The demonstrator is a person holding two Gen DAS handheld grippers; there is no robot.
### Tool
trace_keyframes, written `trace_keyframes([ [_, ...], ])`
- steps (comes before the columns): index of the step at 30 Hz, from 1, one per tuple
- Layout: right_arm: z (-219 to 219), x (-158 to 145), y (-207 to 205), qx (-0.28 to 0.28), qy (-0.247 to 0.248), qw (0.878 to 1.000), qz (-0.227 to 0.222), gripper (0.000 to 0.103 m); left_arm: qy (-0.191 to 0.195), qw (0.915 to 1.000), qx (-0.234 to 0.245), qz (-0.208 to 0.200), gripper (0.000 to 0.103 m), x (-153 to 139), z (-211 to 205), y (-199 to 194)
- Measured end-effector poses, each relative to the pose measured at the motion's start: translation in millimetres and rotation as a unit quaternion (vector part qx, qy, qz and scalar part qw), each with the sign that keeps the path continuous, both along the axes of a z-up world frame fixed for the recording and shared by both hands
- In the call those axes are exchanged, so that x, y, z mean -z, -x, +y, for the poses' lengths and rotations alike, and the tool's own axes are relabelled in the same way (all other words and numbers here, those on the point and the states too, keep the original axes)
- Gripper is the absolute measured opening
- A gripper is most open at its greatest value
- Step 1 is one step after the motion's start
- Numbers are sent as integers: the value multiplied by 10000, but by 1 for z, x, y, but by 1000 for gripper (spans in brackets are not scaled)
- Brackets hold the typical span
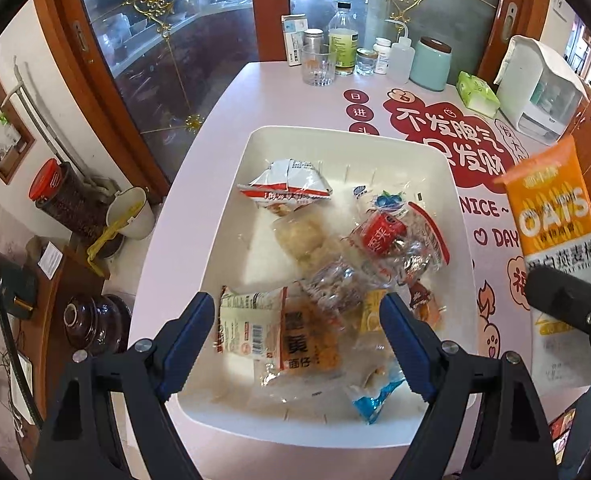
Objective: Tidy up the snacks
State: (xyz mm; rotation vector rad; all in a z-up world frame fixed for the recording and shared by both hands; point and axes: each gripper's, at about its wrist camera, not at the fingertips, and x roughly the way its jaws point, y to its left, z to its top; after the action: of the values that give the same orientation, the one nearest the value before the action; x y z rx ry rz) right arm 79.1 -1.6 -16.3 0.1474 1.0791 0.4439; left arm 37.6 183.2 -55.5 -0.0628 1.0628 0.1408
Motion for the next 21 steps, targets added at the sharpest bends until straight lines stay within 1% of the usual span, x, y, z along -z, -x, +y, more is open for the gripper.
trace_keyframes([
  [5,18,-2,0,-125,6,9999,-39,19,28,10000,20,-15,84,-2,3,5],
  [8,26,-3,-2,-143,91,9998,-91,20,55,10000,4,-33,89,-3,6,4],
  [10,30,-5,-2,-179,166,9996,-123,24,107,9999,10,-28,91,-3,8,3],
  [12,34,-5,-1,-206,217,9995,-138,38,181,9998,25,10,95,-2,9,2],
  [14,36,-5,-1,-191,255,9994,-167,43,209,9998,4,43,95,0,9,1],
  [21,38,-4,1,-207,268,9993,-131,44,242,9997,26,101,96,2,9,0],
])
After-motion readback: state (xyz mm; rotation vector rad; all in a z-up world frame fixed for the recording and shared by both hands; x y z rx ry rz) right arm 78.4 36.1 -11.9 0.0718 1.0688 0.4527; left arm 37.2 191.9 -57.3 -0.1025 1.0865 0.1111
